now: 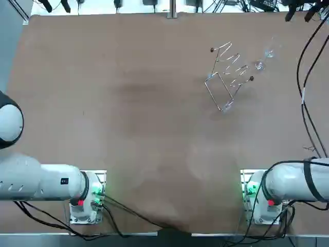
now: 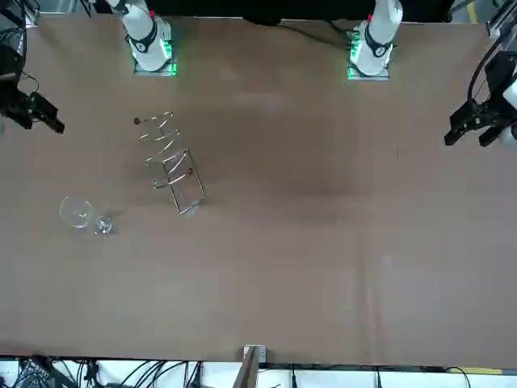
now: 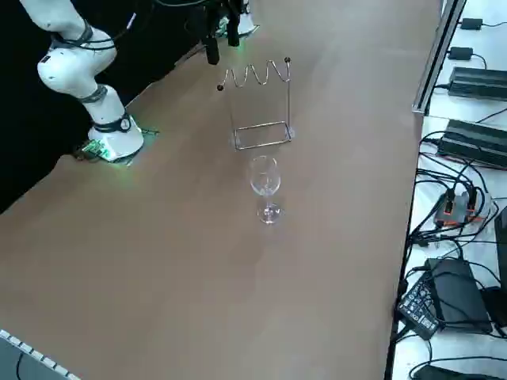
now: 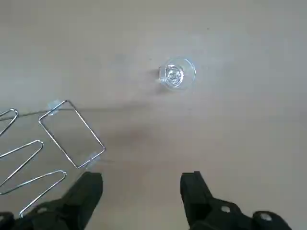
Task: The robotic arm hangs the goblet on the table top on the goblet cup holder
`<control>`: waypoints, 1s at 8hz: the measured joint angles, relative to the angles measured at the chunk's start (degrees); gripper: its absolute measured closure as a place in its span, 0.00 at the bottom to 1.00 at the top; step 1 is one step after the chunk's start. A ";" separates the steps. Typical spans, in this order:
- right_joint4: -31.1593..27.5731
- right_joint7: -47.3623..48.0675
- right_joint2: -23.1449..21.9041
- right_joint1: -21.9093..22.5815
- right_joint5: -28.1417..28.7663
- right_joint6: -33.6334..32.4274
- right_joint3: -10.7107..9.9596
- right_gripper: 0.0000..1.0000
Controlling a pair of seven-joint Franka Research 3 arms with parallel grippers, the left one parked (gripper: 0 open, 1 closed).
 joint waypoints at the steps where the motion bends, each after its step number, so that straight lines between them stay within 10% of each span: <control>1: 0.00 -0.10 0.00 0.00 0.00 0.01 0.00 0.00; 8: 1.28 -7.55 1.92 -0.26 3.25 3.78 -0.44 0.00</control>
